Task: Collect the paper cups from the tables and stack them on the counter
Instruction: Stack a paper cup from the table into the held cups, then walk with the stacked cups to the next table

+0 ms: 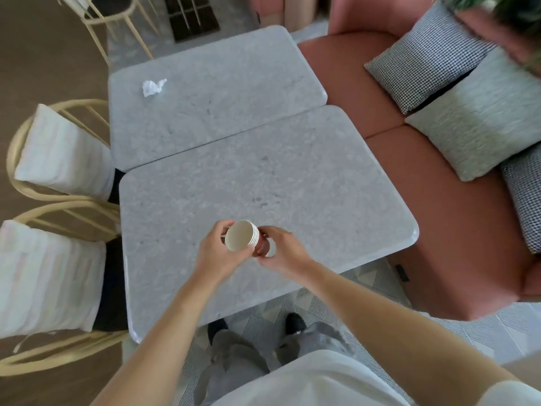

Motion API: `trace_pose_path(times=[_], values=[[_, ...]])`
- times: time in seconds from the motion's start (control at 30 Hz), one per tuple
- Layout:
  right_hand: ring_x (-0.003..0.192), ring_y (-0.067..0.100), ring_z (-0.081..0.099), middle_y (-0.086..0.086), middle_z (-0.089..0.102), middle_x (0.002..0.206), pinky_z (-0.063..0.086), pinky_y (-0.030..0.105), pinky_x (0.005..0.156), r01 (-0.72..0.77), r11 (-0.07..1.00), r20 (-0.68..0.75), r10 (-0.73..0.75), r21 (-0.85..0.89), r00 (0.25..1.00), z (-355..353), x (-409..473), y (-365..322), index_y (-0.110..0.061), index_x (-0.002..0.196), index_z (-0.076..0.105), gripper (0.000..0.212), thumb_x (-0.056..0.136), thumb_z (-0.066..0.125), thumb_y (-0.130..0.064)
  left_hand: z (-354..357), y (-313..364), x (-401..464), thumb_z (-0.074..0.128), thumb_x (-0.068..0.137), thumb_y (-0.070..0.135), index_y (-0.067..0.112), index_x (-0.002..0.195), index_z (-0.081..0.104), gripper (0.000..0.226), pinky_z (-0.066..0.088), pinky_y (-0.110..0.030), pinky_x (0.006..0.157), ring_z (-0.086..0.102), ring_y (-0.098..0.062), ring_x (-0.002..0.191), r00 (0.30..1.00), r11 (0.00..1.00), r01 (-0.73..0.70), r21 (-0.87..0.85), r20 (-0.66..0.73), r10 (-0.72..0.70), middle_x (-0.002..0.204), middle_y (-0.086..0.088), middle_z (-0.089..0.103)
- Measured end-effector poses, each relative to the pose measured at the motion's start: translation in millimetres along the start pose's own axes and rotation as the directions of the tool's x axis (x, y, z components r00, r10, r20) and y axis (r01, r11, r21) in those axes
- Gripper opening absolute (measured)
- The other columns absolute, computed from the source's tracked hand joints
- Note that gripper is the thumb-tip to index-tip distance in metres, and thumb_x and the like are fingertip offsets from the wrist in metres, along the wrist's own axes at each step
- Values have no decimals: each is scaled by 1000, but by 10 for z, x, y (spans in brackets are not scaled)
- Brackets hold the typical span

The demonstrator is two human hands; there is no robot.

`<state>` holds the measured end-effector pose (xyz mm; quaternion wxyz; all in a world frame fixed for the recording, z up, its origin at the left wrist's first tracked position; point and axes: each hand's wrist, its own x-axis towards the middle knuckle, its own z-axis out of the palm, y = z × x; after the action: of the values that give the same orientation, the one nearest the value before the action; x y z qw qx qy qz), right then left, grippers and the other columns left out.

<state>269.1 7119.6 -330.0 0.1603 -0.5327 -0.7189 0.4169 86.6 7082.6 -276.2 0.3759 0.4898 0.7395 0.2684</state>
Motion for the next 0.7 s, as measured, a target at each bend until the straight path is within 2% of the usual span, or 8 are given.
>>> trace_pose_path(times=[0.1,0.17,0.27,0.4,0.5,0.63,0.7], values=[[119,16,64,-8,70,128,53,39,102,21,1000,-61,-20,13,998,-287,111,-164,-29,134,63,63,75,82,-30,-150,342,84,83,61,44,30,129,63,72,57,-40,97,69,-14,110,995,995,-99,-13,-29,98,118,12,71],[119,16,64,-8,70,127,52,38,102,47,999,-112,-44,24,993,-500,188,-309,-31,133,64,62,74,83,-32,-271,581,137,83,62,46,30,130,64,73,58,-42,98,69,-12,110,985,986,-166,-17,-58,164,118,14,72],[119,13,62,-10,69,125,51,33,101,105,994,-192,-98,25,976,-846,292,-600,-34,132,65,63,72,83,-36,-492,969,197,81,62,53,37,126,64,68,58,-37,95,67,3,106,958,961,-272,-45,-107,266,114,22,72],[111,6,62,-12,71,115,45,21,91,222,975,-279,-210,11,937,-1318,409,-1111,-30,124,70,55,72,88,-32,-900,1493,191,81,62,64,46,121,61,64,51,-21,87,62,11,109,901,910,-411,-58,-179,395,115,34,66],[107,6,63,-11,71,111,46,18,90,331,944,-288,-320,-12,902,-1627,468,-1563,-25,121,73,52,72,90,-29,-1267,1804,165,82,66,65,42,125,63,66,51,-22,90,61,8,113,847,870,-492,-35,-249,469,118,27,67],[102,4,60,-17,67,108,41,7,83,450,889,-296,-454,-85,840,-1882,516,-2181,-26,123,71,54,73,91,-30,-1794,2123,27,78,70,70,38,133,62,73,49,-20,88,57,12,113,774,833,-552,46,-344,532,120,25,65],[105,7,61,-13,69,113,46,16,90,496,863,-281,-503,-101,817,-1940,518,-2466,-26,128,69,58,74,91,-33,-2027,2226,-73,79,76,68,39,136,60,70,51,-22,90,58,8,115,750,820,-568,74,-364,553,124,23,64]])
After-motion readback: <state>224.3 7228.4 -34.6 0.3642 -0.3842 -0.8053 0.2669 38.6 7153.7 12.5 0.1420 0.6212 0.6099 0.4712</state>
